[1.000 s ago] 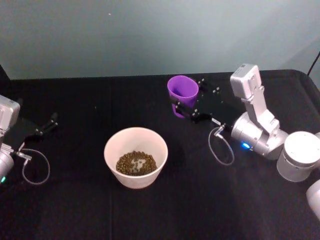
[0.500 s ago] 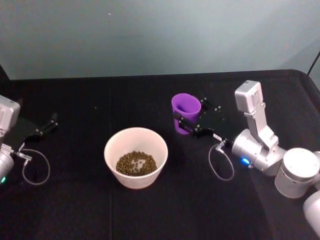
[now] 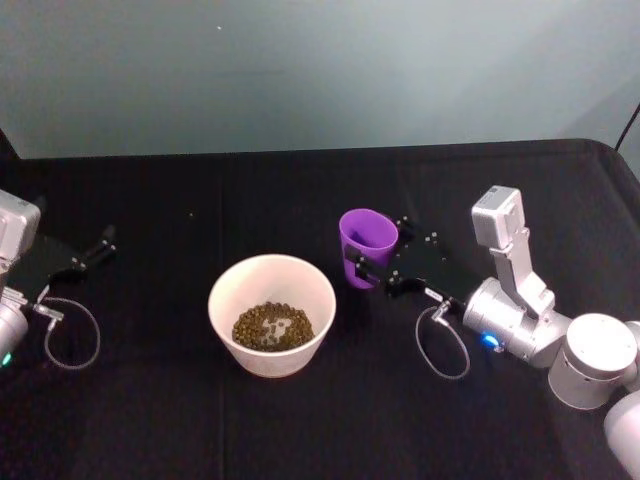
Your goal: Pick up the cup and pour the mung beans from the cup into the bowl.
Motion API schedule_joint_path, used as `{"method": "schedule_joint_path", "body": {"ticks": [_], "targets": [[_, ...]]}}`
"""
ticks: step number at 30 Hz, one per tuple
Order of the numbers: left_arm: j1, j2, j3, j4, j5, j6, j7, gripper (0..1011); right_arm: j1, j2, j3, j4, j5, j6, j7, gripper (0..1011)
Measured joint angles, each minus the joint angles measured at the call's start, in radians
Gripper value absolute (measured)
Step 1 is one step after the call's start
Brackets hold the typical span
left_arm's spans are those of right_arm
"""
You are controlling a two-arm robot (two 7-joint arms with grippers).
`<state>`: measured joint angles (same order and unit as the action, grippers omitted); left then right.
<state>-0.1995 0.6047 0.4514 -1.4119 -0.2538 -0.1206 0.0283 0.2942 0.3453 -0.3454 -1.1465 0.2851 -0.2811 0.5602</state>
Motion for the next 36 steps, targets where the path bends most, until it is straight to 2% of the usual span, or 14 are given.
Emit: {"method": "schedule_joint_path", "body": {"ticks": [18,36], "targets": [[0.0,0.0,0.0,0.0,0.0,0.0,0.0,1011,0.0,0.026,-0.017,0.012,-0.02,-0.022,0.009,722],[0.0,0.0,0.0,0.0,0.0,0.0,0.0,1011,-0.005,0.029,-0.019,0.013,-0.025,-0.028,0.007,723]]}}
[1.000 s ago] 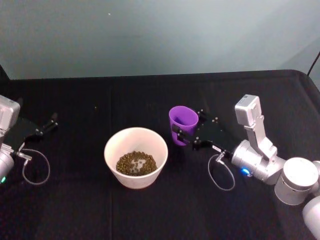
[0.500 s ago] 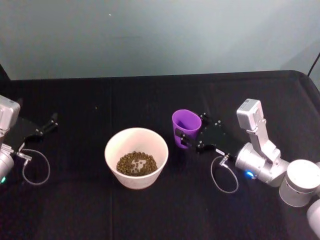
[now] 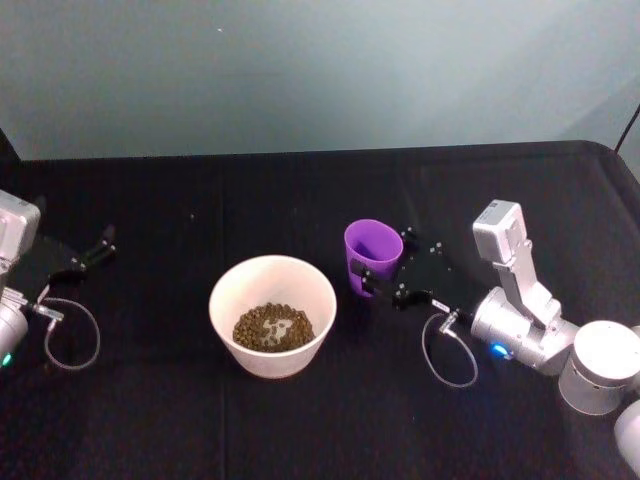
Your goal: Pick up the cup and pour the mung beans from the cup into the bowl.
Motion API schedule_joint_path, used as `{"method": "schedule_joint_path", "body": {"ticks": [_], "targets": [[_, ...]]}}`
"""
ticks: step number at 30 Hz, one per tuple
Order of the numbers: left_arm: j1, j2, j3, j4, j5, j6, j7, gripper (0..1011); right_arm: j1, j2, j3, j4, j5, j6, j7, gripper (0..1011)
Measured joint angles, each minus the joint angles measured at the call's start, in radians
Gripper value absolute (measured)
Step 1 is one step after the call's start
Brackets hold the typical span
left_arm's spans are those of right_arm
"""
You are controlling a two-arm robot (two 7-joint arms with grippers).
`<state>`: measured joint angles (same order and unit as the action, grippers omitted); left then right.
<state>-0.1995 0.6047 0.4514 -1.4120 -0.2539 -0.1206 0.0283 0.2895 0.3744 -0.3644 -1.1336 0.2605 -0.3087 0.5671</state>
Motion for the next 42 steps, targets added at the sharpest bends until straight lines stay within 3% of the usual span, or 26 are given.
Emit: {"method": "schedule_joint_path", "body": {"ticks": [12,29,42], "targets": [[0.0,0.0,0.0,0.0,0.0,0.0,0.0,1012,-0.001,0.0,-0.001,0.003,-0.003,0.005,0.001,1000],[0.0,0.0,0.0,0.0,0.0,0.0,0.0,1012,-0.012,0.005,0.006,-0.026,-0.007,-0.005,-0.007,1002],[0.0,0.0,0.0,0.0,0.0,0.0,0.0,1012,-0.054,0.02,0.047,-0.106,0.045,-0.054,0.004,1002]]}}
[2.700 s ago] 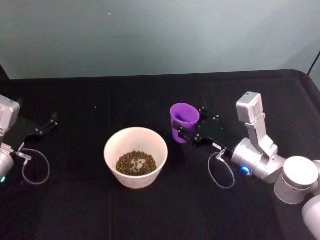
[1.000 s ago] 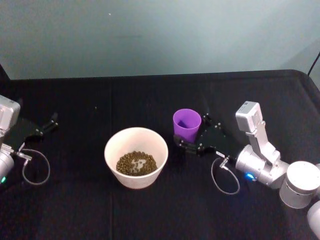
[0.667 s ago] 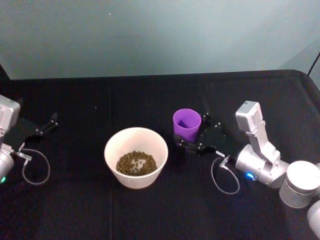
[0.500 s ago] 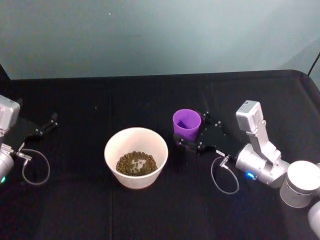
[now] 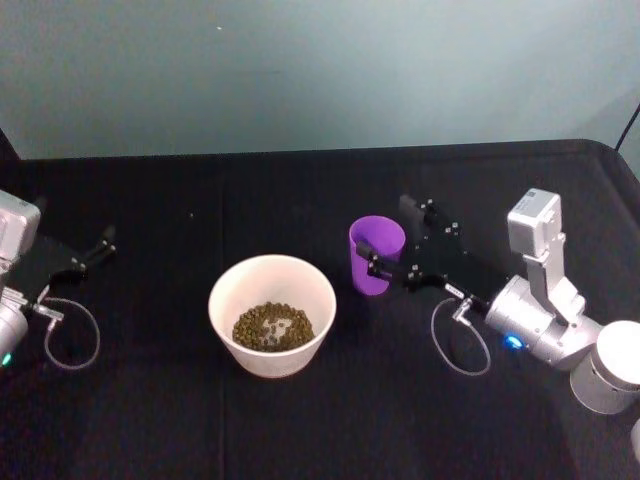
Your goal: Pick up the cup and pour the mung beans from the cup into the bowl.
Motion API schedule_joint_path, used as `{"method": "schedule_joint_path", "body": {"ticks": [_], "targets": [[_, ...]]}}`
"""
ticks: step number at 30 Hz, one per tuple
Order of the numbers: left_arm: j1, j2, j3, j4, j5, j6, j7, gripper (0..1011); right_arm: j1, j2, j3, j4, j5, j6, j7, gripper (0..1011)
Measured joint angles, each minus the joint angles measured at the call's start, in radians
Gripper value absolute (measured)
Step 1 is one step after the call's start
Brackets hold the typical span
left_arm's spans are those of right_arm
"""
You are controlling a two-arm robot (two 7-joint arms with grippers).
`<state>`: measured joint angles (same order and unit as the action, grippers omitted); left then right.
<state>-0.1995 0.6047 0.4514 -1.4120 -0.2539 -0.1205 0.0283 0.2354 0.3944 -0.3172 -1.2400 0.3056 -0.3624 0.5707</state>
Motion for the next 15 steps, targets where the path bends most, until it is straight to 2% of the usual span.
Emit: {"method": "schedule_joint_path", "body": {"ticks": [7,11,15], "targets": [[0.0,0.0,0.0,0.0,0.0,0.0,0.0,1011,-0.028,-0.012,0.036,-0.032,0.016,-0.021,-0.041,1002],[0.0,0.0,0.0,0.0,0.0,0.0,0.0,1011,-0.049,-0.03,0.066,-0.05,0.016,-0.022,-0.093,1002],[0.0,0.0,0.0,0.0,0.0,0.0,0.0,1011,-0.071,-0.061,0.109,-0.069,-0.001,-0.021,-0.178,1000]]}}
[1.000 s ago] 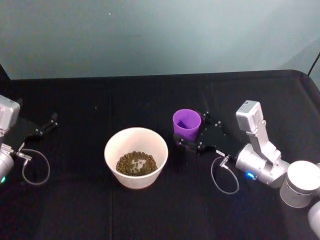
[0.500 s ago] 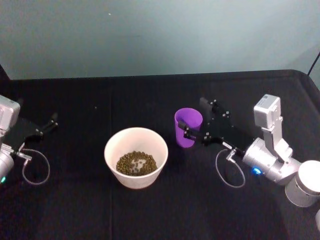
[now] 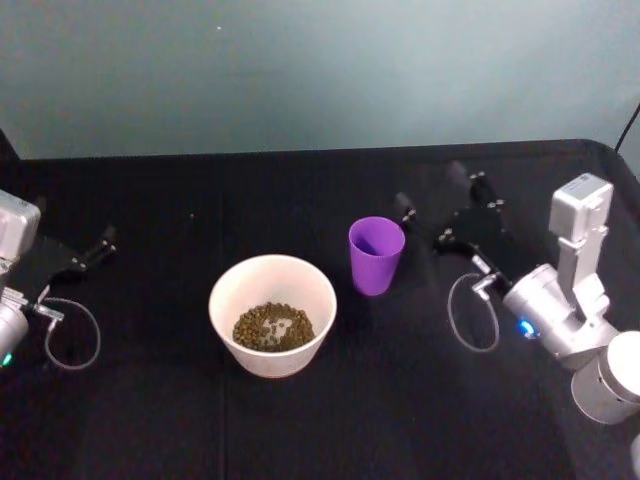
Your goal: Pick up the cup and pour the mung beans from the cup into the bowl.
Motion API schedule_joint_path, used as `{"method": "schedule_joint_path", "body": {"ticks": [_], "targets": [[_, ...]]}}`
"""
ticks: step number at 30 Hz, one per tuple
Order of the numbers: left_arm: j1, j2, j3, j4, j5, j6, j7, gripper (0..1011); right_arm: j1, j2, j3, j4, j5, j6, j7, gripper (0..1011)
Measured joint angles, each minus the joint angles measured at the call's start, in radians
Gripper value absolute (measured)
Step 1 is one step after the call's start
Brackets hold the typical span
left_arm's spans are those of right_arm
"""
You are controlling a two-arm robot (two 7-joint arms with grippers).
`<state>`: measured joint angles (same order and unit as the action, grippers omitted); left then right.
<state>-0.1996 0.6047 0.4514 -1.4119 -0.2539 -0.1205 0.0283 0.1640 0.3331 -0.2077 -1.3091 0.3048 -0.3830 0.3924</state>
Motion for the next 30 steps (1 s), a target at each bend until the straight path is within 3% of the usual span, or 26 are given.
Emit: {"method": "schedule_joint_path", "body": {"ticks": [5,8,12,17,30], "targets": [[0.0,0.0,0.0,0.0,0.0,0.0,0.0,1011,-0.006,-0.029,0.037,0.002,-0.039,0.006,-0.089,1002],[0.0,0.0,0.0,0.0,0.0,0.0,0.0,1011,-0.004,-0.048,0.053,0.017,-0.087,0.018,-0.154,1002],[0.0,0.0,0.0,0.0,0.0,0.0,0.0,1012,0.002,-0.062,0.068,0.03,-0.119,0.036,-0.198,1002],[0.0,0.0,0.0,0.0,0.0,0.0,0.0,1011,0.011,-0.075,0.079,0.047,-0.146,0.055,-0.224,1002],[0.0,0.0,0.0,0.0,0.0,0.0,0.0,1011,0.009,-0.074,0.078,0.045,-0.145,0.054,-0.224,1002]]}}
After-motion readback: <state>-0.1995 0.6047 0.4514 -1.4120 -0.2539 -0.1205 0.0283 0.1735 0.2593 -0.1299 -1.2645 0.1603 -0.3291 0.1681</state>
